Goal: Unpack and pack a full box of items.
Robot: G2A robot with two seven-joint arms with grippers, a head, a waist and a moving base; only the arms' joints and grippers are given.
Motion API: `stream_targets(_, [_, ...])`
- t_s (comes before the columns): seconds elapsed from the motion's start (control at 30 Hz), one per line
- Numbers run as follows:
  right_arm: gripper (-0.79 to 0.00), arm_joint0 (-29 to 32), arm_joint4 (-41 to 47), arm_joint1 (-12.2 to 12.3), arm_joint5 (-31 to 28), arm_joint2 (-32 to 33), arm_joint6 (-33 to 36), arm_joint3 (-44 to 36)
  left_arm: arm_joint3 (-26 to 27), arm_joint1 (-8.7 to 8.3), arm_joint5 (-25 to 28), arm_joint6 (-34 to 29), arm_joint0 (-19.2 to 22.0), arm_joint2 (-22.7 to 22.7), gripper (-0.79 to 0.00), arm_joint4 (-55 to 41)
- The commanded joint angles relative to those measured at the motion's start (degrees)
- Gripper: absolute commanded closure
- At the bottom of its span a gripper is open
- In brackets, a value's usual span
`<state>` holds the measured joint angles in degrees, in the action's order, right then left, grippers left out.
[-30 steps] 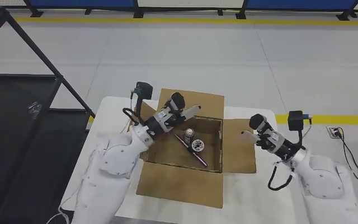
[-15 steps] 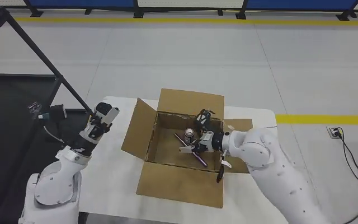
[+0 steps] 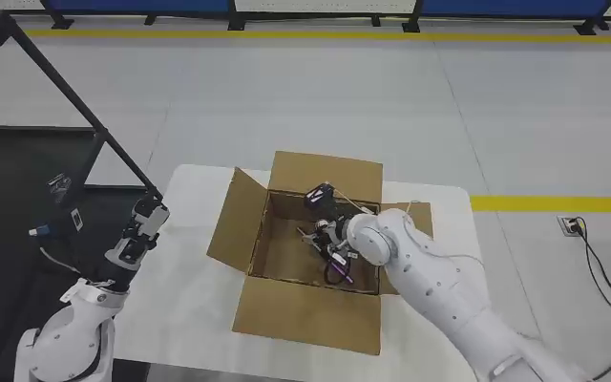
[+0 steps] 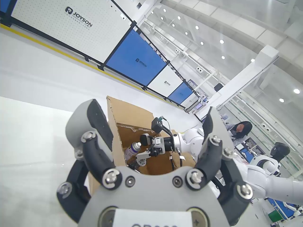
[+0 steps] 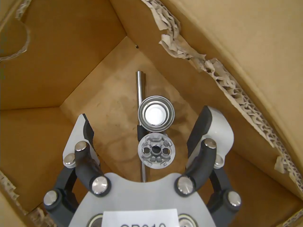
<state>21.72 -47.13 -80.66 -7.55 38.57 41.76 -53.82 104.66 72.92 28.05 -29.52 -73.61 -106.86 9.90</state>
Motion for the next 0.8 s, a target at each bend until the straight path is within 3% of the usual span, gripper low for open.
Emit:
stream_targets(0.0, [-0.785,-0.50,0.59,-0.78,0.06,-0.70,-0.57,2.19,0.00,0.00,0.00,0.00,0.00,0.00,-0.785,0.00])
stream_targets(0.03, [-0.785,-0.76,0.74,-1.19,0.11,-1.04,-1.04,3.38,0.00,0.00,0.00,0.00,0.00,0.00,-0.785,0.00])
stream_targets(0.1, [-0.357,-1.27,1.08,-1.99,0.15,-1.64,-1.77,5.61,0.00,0.00,0.00,0.00,0.00,0.00,-0.785,0.00])
stream_targets(0.13, [-0.246,-1.48,1.02,-2.36,0.34,-1.96,-2.07,6.54,0.00,0.00,0.00,0.00,0.00,0.00,-0.785,0.00])
stream_targets(0.27, [0.000,-2.25,1.57,-3.53,-0.27,-2.42,-3.39,9.33,0.00,0.00,0.00,0.00,0.00,0.00,-0.785,0.00])
stream_targets(0.53, [0.000,-2.38,1.71,-3.48,-2.05,-0.30,-3.91,8.41,0.00,0.00,0.00,0.00,0.00,0.00,-0.785,0.00])
stream_targets(0.67, [0.000,0.00,1.48,-1.13,-4.24,4.27,-3.05,1.74,0.00,0.00,0.00,0.00,0.00,0.00,-0.785,0.00])
stream_targets(0.77, [0.000,4.30,0.05,1.58,-5.12,9.56,-0.67,-9.13,0.00,0.00,0.00,0.00,0.00,0.00,-0.785,0.00])
